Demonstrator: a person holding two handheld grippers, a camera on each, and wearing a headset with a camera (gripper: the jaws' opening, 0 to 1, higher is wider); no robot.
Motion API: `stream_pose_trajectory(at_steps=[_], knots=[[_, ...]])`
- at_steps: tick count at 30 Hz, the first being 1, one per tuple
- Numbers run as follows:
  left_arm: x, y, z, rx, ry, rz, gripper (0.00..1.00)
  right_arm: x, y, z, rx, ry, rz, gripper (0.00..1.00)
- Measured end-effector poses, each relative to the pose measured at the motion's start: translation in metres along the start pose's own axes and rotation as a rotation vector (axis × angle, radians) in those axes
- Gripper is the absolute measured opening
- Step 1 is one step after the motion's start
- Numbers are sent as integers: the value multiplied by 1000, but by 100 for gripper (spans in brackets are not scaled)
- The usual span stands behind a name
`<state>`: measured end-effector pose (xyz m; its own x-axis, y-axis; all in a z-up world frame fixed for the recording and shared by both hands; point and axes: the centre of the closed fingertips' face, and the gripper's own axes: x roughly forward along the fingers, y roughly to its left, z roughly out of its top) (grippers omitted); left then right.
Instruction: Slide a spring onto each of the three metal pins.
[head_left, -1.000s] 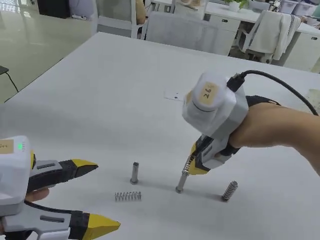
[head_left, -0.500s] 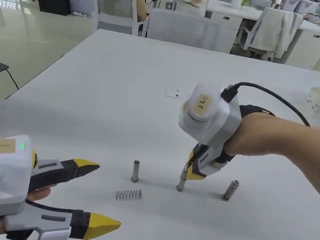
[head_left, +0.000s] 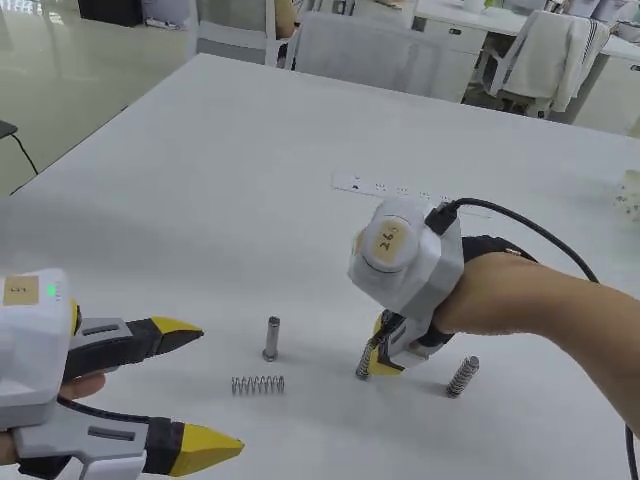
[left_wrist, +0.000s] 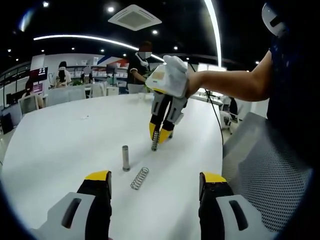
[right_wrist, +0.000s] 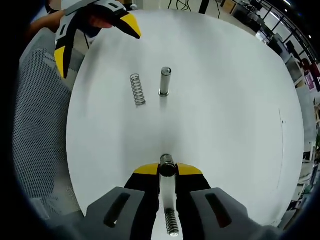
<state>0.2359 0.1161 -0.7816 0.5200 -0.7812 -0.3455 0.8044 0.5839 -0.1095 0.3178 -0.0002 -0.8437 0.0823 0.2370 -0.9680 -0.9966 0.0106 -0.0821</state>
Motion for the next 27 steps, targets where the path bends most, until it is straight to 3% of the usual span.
stream_pose_trajectory(at_steps=[9, 13, 27], knots=[[1, 0, 0, 6, 3, -3, 66, 1, 0, 0, 24, -10, 9, 10], [2, 0, -1, 4, 5, -4, 65, 1, 1, 0, 34, -23, 16, 14], [9, 8, -12, 10, 40, -10, 60, -15, 1, -3, 55, -60, -21, 18]])
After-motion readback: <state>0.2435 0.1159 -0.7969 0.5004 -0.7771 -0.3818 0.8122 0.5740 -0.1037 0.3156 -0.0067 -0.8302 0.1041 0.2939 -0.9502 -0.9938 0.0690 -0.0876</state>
